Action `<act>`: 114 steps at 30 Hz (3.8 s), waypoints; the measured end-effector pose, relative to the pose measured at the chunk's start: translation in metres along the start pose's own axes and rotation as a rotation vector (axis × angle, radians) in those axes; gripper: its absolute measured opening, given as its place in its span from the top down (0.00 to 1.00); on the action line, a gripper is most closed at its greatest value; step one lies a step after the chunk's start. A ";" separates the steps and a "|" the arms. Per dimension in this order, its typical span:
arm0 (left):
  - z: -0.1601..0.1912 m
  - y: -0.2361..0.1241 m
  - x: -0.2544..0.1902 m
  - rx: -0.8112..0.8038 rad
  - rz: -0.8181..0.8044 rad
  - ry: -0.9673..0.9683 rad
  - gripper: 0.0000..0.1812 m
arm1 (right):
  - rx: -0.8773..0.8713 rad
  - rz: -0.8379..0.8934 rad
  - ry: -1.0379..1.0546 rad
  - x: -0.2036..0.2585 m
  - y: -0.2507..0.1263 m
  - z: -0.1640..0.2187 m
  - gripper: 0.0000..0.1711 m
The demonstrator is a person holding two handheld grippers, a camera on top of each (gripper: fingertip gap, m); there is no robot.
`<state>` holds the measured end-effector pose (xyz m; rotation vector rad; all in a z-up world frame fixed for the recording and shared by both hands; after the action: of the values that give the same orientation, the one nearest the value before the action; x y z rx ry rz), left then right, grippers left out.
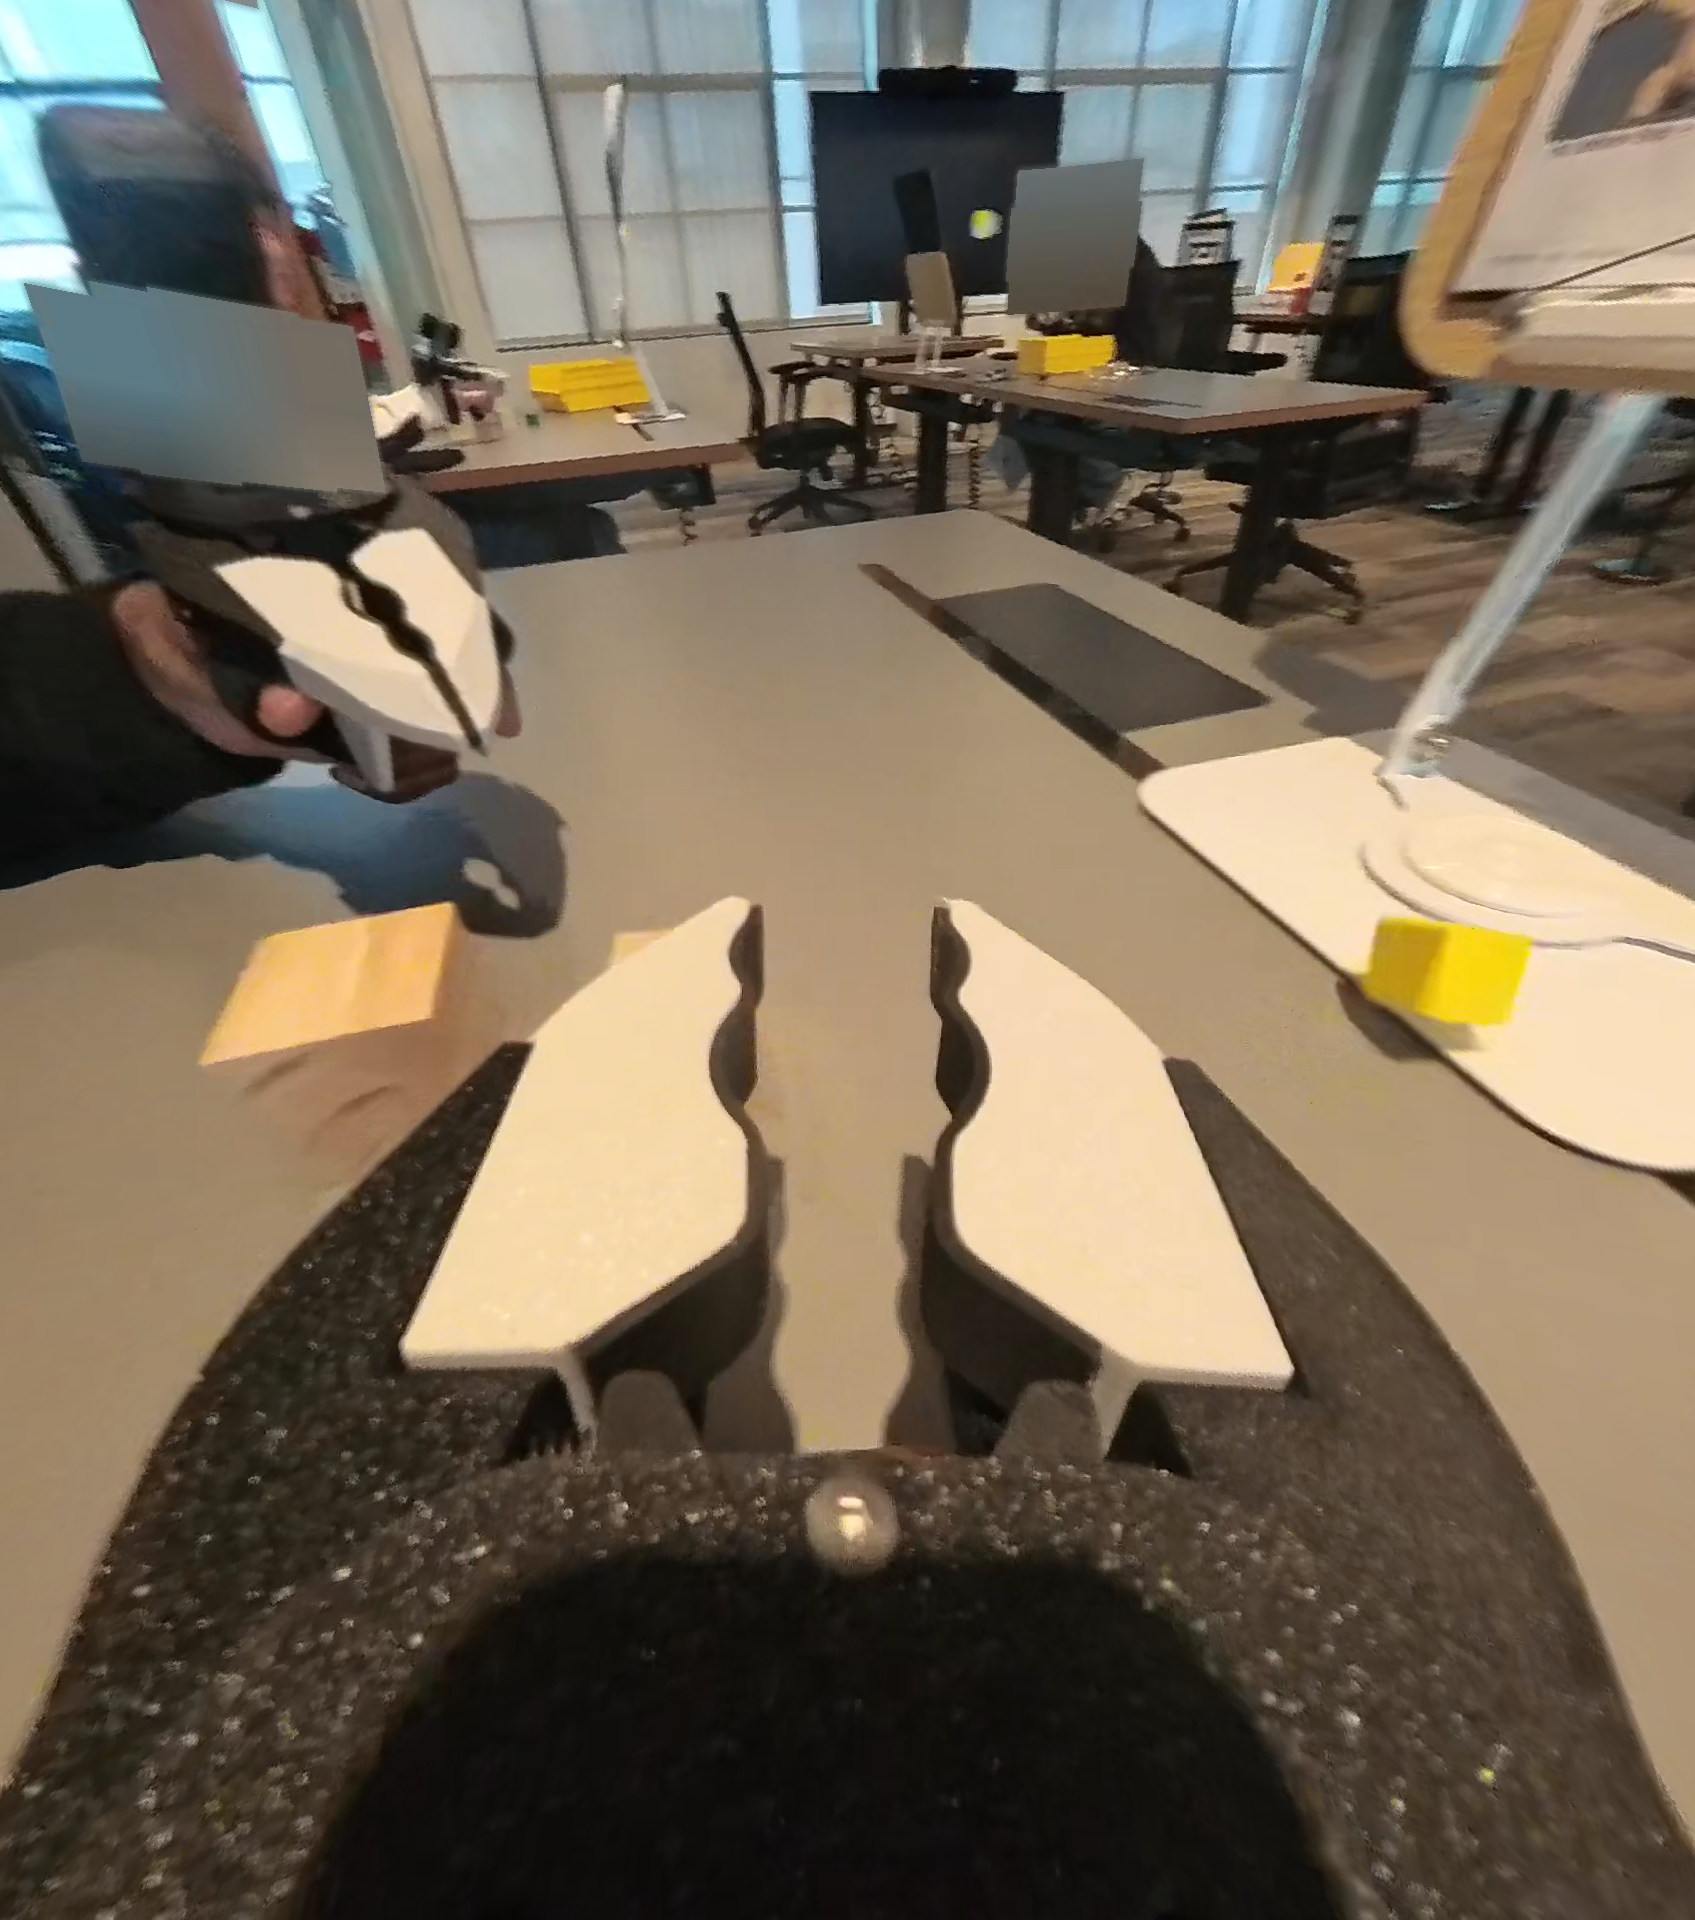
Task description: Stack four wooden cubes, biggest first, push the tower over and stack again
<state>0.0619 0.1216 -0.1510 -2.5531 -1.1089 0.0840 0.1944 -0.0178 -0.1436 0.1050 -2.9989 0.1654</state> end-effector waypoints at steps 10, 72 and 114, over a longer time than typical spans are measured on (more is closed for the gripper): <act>0.026 -0.001 0.037 0.049 -0.246 0.121 0.97 | 0.030 0.190 0.095 -0.051 -0.018 0.002 0.79; 0.016 -0.013 0.032 -0.095 -0.105 0.045 0.87 | 0.456 -0.151 -0.138 0.123 0.046 0.027 0.74; 0.016 -0.011 0.029 -0.081 -0.094 0.063 0.89 | 0.443 -0.181 -0.185 0.094 0.019 0.010 0.66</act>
<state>0.0715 0.1543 -0.1601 -2.5506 -1.2291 -0.0665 0.0983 -0.0062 -0.1420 0.4573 -3.0519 0.8383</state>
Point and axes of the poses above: each gripper's, where its closed fingertips meet, y out along the fingers, z out of its underside, x = y × z across the jaws, the point moved 3 cm from there along -y, back along the fingers, and after that the axes turned 5 degrees about y, right-handed, at the moved point
